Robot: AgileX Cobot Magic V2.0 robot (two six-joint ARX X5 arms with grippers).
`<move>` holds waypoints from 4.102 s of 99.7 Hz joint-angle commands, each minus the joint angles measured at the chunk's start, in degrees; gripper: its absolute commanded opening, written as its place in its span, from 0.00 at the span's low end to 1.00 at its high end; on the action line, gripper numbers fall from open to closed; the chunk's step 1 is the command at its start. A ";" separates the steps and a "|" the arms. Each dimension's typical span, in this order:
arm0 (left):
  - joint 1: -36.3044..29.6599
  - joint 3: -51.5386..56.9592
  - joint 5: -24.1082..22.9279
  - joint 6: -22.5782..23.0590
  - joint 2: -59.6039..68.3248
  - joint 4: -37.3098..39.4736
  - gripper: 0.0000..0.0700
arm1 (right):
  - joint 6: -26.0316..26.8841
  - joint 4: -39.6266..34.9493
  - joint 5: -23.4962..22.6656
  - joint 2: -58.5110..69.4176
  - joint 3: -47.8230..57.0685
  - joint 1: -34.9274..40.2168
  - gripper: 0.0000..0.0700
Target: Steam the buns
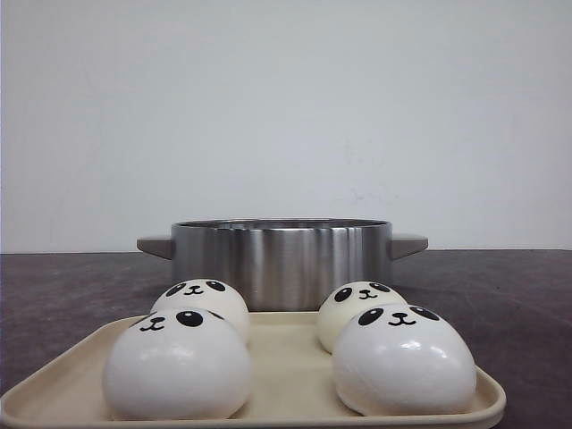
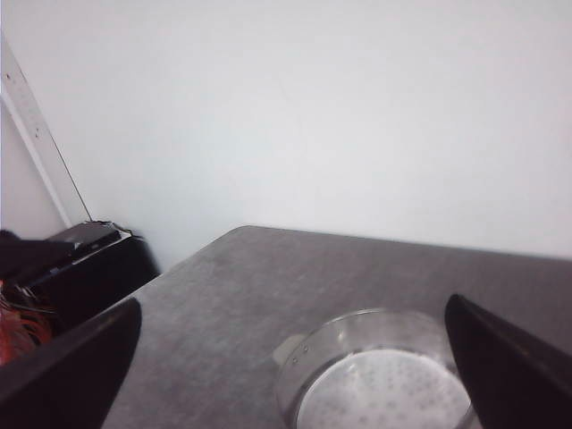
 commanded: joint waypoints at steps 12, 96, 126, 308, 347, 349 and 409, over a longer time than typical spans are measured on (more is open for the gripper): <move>-2.19 0.90 0.39 1.03 -0.02 -2.08 0.85 | 1.95 -0.79 0.11 7.04 0.72 2.64 1.00; -11.61 0.90 -3.89 10.21 2.25 -4.50 0.84 | 5.51 -33.77 25.59 56.70 25.18 36.89 1.00; -15.15 0.90 -4.66 10.23 2.21 -4.63 0.84 | 6.49 -35.67 28.63 68.67 25.18 36.83 1.00; -20.17 0.90 -4.94 10.21 2.21 -4.63 0.84 | 6.67 -31.43 26.27 79.06 25.03 33.46 0.01; -20.15 0.90 -5.60 10.23 2.21 -4.02 0.84 | 3.10 -27.12 18.88 62.60 28.89 37.03 0.01; -20.17 0.90 -5.84 10.23 2.21 -3.96 0.84 | 2.71 -26.58 18.97 61.51 29.77 37.05 0.01; -20.15 0.90 -6.45 10.23 2.21 -2.93 0.84 | -4.52 -29.70 29.90 74.71 58.47 25.97 0.01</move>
